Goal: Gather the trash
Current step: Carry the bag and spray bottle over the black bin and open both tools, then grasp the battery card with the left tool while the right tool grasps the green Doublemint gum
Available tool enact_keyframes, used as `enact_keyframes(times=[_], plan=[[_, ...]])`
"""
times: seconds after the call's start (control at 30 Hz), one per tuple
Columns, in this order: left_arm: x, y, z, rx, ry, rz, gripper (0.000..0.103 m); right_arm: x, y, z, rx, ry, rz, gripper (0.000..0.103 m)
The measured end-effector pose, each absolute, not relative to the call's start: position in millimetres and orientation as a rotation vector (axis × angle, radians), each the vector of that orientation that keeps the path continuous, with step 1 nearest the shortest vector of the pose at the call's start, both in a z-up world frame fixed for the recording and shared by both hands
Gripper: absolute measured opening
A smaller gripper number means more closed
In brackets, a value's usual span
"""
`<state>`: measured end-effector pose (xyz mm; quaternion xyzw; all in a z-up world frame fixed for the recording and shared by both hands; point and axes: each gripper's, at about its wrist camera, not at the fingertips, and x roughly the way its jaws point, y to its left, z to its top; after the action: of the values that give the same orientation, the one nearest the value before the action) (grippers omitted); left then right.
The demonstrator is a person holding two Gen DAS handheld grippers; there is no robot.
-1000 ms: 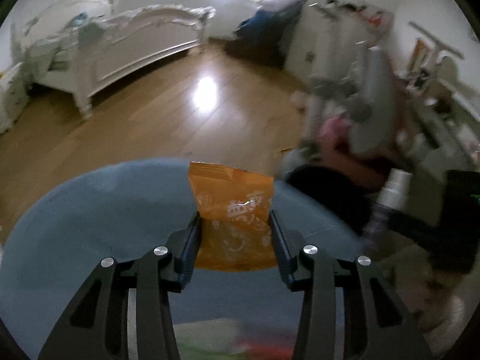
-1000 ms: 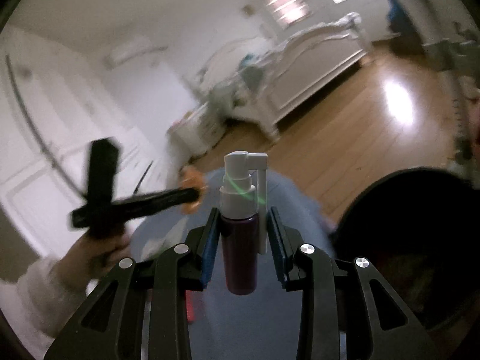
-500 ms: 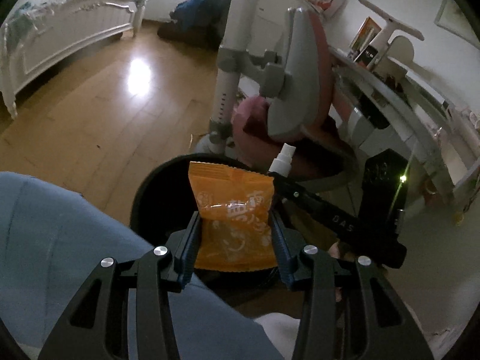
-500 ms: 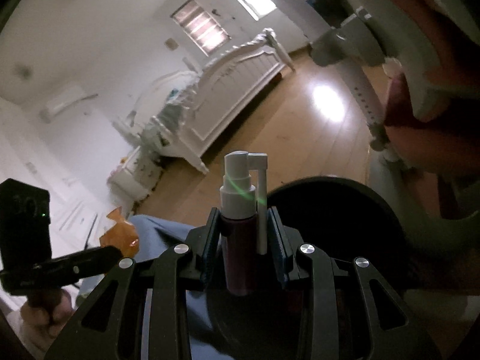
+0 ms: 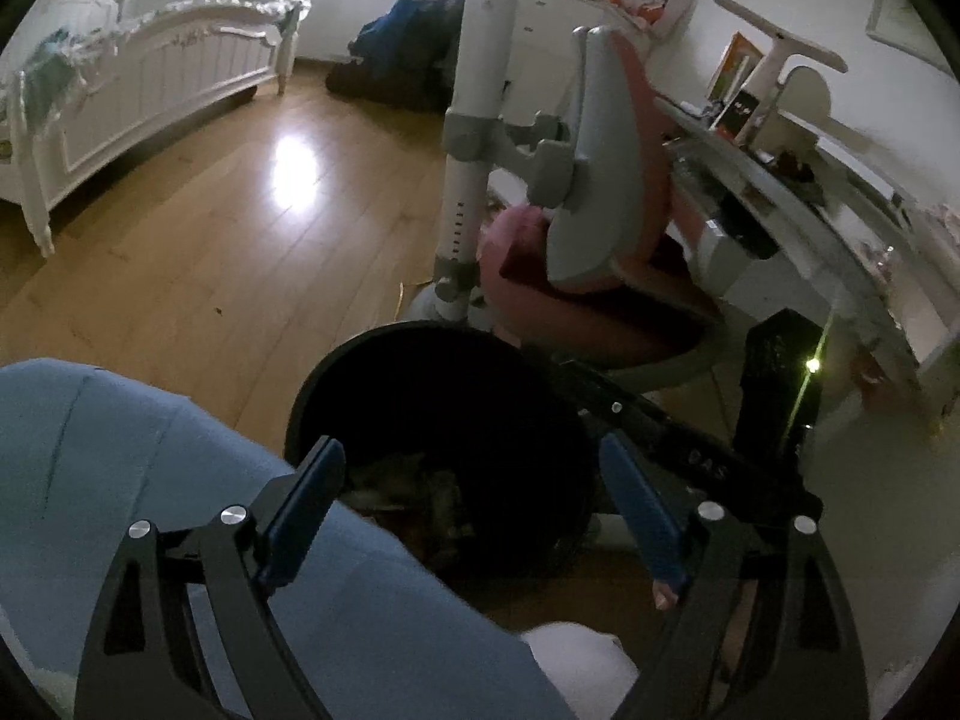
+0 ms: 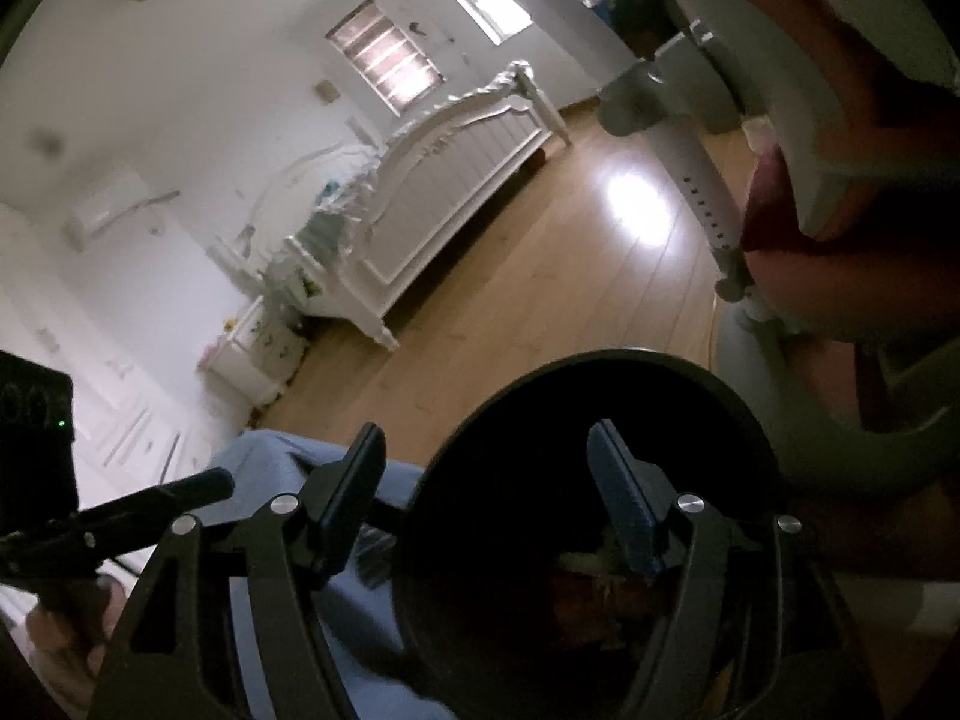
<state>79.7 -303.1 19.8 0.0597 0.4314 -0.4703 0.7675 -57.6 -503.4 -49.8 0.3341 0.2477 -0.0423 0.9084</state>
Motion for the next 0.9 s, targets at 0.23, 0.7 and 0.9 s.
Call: enact_keyframes(times=[0.23,0.7,0.9], plan=[[58,-231,43,0.093,0.87,-0.998,0.087,-65,-451,-16,0.613,0.507,0.01,0.07],[83,-18,14,0.096,0.922,-0.726,0.087,-17,-243,43,0.231,0.69,0.489,0.07],[110,7,-5,0.215,0.96,-0.768,0.087,26,-185,36,0.057,0.819,0.6,0.07]])
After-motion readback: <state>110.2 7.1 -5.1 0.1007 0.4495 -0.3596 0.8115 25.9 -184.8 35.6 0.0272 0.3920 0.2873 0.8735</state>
